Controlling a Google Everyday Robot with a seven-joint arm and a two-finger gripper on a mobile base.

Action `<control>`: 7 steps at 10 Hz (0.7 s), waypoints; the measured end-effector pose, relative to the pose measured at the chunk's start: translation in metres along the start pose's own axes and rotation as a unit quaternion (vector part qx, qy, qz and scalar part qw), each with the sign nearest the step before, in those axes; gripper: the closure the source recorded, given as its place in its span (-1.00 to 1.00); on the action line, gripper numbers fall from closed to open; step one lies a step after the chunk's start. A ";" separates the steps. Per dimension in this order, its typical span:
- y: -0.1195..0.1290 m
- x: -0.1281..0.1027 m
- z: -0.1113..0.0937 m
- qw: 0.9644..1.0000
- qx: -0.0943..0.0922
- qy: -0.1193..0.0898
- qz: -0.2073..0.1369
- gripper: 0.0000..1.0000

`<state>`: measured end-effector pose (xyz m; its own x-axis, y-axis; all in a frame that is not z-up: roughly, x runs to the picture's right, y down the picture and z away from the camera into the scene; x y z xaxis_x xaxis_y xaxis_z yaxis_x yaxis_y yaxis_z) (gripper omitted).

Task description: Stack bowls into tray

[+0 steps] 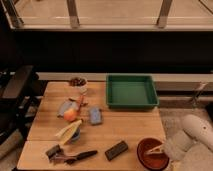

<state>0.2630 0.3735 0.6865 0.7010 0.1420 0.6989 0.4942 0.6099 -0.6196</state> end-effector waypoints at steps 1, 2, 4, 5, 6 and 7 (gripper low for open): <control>-0.002 -0.001 0.003 1.000 0.002 -0.006 -0.001 -0.15; -0.003 -0.002 0.004 1.000 0.004 -0.009 -0.002 0.11; -0.006 -0.003 0.003 1.000 0.013 -0.009 -0.002 0.48; -0.008 -0.005 -0.002 1.000 0.017 -0.004 -0.004 0.67; -0.010 -0.007 -0.012 1.000 0.024 0.005 -0.003 0.87; -0.013 -0.011 -0.026 0.999 0.032 0.018 -0.004 0.99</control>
<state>0.2623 0.3435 0.6774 0.7156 0.1105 0.6898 0.4663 0.6596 -0.5894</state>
